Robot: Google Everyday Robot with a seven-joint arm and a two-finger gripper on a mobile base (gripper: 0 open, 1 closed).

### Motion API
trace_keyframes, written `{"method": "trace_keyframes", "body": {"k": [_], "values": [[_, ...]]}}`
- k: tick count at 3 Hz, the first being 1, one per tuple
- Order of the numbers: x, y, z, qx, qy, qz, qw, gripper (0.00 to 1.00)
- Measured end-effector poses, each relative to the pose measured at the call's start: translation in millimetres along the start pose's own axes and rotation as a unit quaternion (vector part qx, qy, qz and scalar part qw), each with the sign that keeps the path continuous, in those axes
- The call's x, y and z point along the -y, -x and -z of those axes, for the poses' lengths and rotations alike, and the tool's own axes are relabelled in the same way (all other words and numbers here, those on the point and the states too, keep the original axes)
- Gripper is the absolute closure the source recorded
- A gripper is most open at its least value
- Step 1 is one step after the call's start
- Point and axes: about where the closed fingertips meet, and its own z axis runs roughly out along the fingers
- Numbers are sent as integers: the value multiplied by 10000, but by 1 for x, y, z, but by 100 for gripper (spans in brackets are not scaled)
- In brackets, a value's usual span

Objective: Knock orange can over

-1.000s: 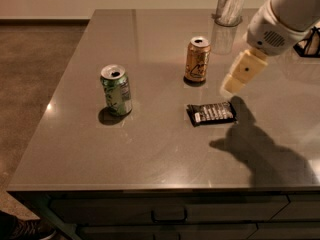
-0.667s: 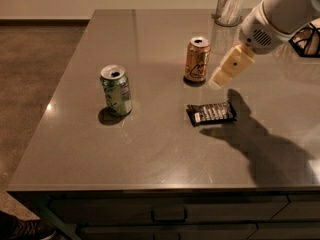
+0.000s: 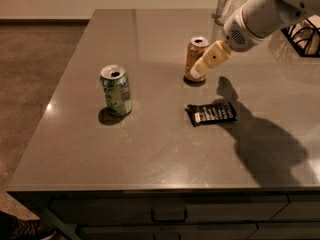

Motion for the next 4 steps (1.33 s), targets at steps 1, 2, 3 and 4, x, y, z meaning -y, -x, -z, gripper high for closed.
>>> {"method": "trace_keyframes", "body": {"k": [1, 2, 3, 4], "values": [[10, 13, -22, 128, -65, -111, 9998, 0], [16, 22, -40, 186, -12, -242, 9995, 0], [17, 32, -57, 213, 162, -308, 9992, 25], [17, 38, -60, 246, 270, -293, 9989, 48]]}}
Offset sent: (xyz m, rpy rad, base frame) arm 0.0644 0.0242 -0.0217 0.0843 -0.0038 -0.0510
